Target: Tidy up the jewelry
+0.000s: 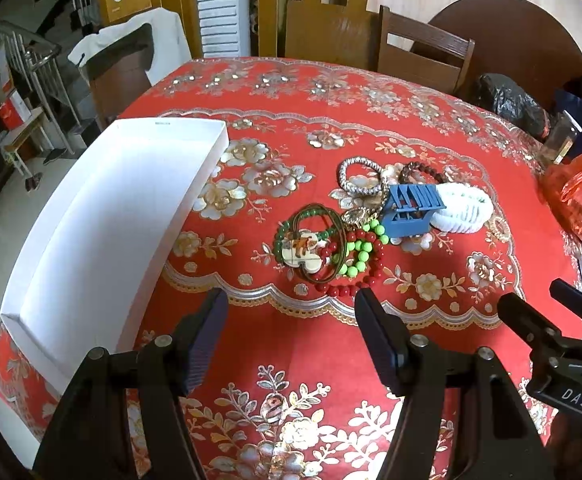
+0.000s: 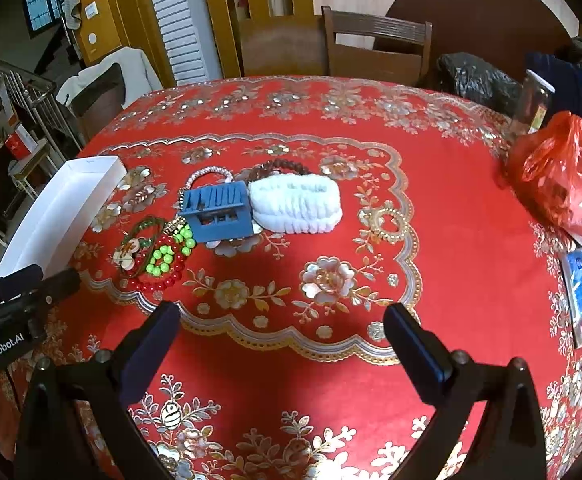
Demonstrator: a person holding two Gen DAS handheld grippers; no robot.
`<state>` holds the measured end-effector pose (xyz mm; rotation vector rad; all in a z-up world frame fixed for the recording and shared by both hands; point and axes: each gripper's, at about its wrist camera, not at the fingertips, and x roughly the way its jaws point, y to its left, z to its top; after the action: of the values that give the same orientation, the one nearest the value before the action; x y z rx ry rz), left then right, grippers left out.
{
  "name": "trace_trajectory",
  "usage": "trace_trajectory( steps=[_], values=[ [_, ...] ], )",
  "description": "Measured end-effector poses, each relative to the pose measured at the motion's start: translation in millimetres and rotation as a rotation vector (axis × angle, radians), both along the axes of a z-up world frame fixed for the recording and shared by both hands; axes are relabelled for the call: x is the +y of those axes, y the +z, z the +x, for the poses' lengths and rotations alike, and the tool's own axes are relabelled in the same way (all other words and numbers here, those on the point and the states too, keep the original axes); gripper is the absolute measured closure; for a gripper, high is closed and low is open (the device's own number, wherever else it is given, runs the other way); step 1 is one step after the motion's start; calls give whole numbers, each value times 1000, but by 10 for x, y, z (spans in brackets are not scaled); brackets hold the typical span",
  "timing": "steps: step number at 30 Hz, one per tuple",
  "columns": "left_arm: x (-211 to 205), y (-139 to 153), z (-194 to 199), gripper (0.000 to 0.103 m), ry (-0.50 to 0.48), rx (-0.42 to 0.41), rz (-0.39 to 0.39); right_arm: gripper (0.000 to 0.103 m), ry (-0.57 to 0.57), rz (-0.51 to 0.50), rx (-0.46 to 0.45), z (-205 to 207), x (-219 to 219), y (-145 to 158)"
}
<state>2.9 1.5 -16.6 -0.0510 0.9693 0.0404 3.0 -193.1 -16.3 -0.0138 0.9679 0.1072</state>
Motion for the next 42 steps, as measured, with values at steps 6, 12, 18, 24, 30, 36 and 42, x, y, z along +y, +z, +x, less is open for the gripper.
trace_trajectory(
  steps=[6,12,18,24,30,36,42],
  values=[
    [30,-67,32,29,7,25,3,0,5,2,14,40,-27,-40],
    [124,-108,56,29,25,54,-9,0,15,5,30,116,-41,-69],
    [175,-127,89,29,38,106,-50,0,27,7,36,156,-25,-83],
    [185,-117,113,29,39,111,-75,0,37,6,44,157,2,-98],
    [186,-113,141,29,33,103,-80,0,51,28,53,160,22,-103],
    [166,-81,164,29,29,81,-61,0,70,22,50,161,61,-94],
    [186,-71,169,29,33,82,-66,0,72,19,49,184,69,-81]
  ],
)
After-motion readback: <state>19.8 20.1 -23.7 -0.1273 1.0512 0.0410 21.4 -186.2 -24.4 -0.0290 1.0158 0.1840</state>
